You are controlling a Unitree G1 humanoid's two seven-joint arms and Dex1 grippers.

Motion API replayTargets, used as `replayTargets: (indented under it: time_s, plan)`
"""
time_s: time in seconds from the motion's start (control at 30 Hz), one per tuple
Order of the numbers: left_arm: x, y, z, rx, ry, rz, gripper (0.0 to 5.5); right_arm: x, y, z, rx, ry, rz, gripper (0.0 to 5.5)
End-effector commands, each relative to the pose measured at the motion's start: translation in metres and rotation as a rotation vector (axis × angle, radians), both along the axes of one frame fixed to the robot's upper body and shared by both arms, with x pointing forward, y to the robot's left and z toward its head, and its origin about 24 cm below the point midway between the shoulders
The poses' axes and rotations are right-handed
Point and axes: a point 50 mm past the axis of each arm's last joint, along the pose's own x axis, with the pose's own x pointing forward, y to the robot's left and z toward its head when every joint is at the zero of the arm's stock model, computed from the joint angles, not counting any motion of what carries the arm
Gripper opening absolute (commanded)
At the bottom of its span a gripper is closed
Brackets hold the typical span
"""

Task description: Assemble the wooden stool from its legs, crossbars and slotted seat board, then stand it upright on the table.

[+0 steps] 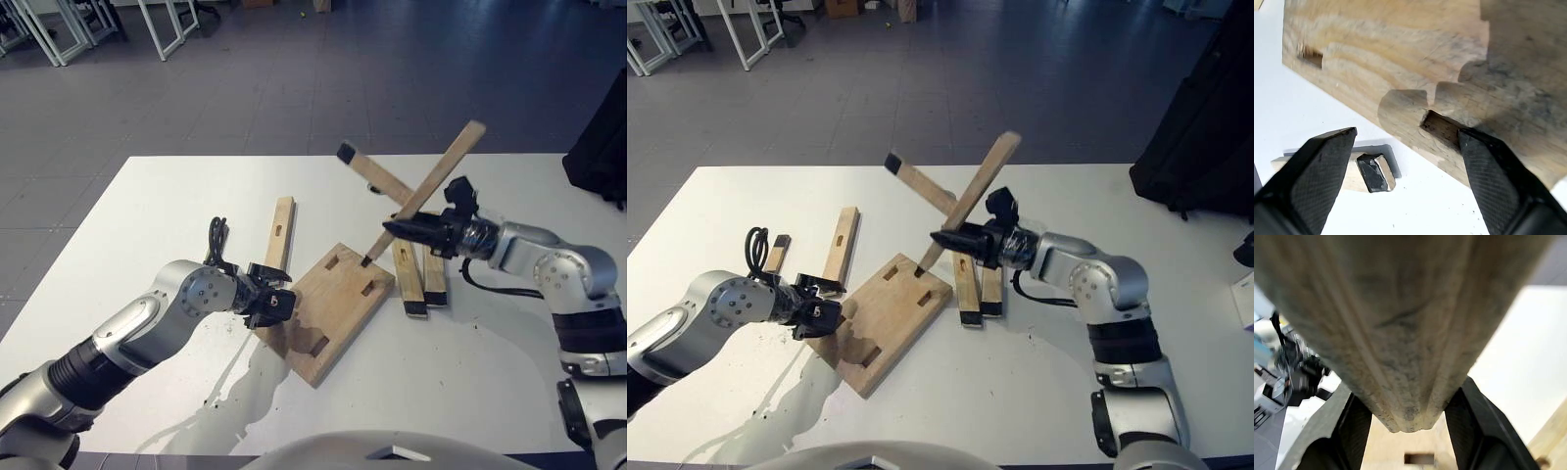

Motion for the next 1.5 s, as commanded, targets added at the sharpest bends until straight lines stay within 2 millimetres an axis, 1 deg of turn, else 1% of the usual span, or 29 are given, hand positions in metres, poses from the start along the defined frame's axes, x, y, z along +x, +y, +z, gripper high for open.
replayTargets:
  time_s: [0.03,0.13,0.3,0.37,0.53,0.6,0.67,0.77,0.83,0.9,0.93,1.0,1.03,1.1,1.17,1.23,1.3,1.4,1.5]
  plan:
    - [-0.015,0.005,-0.027,0.01,0.126,0.073,3.81,-0.008,0.0,-0.023,-0.05,0.022,-0.003,2.03]
    - [-0.017,0.005,-0.027,0.007,0.129,0.08,3.81,-0.017,-0.002,-0.032,-0.039,0.049,-0.02,2.03]
    - [-0.017,0.005,-0.025,0.005,0.117,0.091,3.81,-0.024,-0.005,-0.047,-0.065,0.094,-0.044,2.03]
    - [-0.016,0.004,-0.025,0.004,0.109,0.094,3.81,-0.022,-0.007,-0.047,-0.088,0.083,-0.048,2.03]
    - [-0.017,0.005,-0.026,-0.003,0.107,0.112,3.81,-0.011,-0.02,-0.043,-0.137,0.058,-0.101,2.03]
    - [-0.017,0.005,-0.027,-0.005,0.109,0.121,3.81,-0.011,-0.019,-0.041,-0.132,0.051,-0.1,2.03]
    - [-0.018,0.004,-0.027,-0.016,0.112,0.132,3.81,-0.013,-0.016,-0.043,-0.184,0.014,-0.096,2.03]
    - [-0.019,0.0,-0.024,-0.041,0.112,0.14,3.81,-0.017,-0.011,-0.062,-0.442,-0.103,-0.076,2.03]
    - [-0.018,-0.004,-0.021,-0.073,0.105,0.148,3.81,-0.026,-0.007,-0.082,-0.546,-0.079,-0.005,2.03]
    - [-0.018,-0.007,-0.018,-0.092,0.1,0.153,3.81,-0.033,-0.008,-0.104,-0.624,-0.02,0.055,2.03]
    - [-0.018,-0.009,-0.017,-0.102,0.1,0.157,3.81,-0.037,-0.008,-0.117,-0.639,0.041,0.091,2.03]
    - [-0.018,-0.011,-0.017,-0.116,0.102,0.158,3.81,-0.039,-0.012,-0.136,-0.625,0.15,0.108,2.03]
    - [-0.018,-0.013,-0.017,-0.123,0.103,0.16,3.81,-0.036,-0.015,-0.141,-0.614,0.189,0.094,2.03]
    - [-0.017,-0.015,-0.016,-0.135,0.105,0.162,3.81,-0.027,-0.021,-0.147,-0.617,0.22,0.068,2.03]
    - [-0.018,-0.017,-0.016,-0.15,0.105,0.166,3.81,-0.011,-0.022,-0.141,-0.566,0.238,0.051,2.03]
    - [-0.018,-0.019,-0.016,-0.158,0.105,0.164,3.81,0.001,-0.019,-0.129,-0.471,0.248,0.057,2.03]
    - [-0.018,-0.021,-0.017,-0.163,0.106,0.163,3.81,0.014,-0.016,-0.112,-0.426,0.194,0.062,2.03]
    - [-0.019,-0.023,-0.019,-0.172,0.109,0.172,3.81,0.027,-0.005,-0.076,-0.376,0.051,0.095,2.03]
    - [-0.02,-0.023,-0.02,-0.177,0.109,0.185,3.81,0.029,0.004,-0.043,-0.365,-0.096,0.119,2.03]
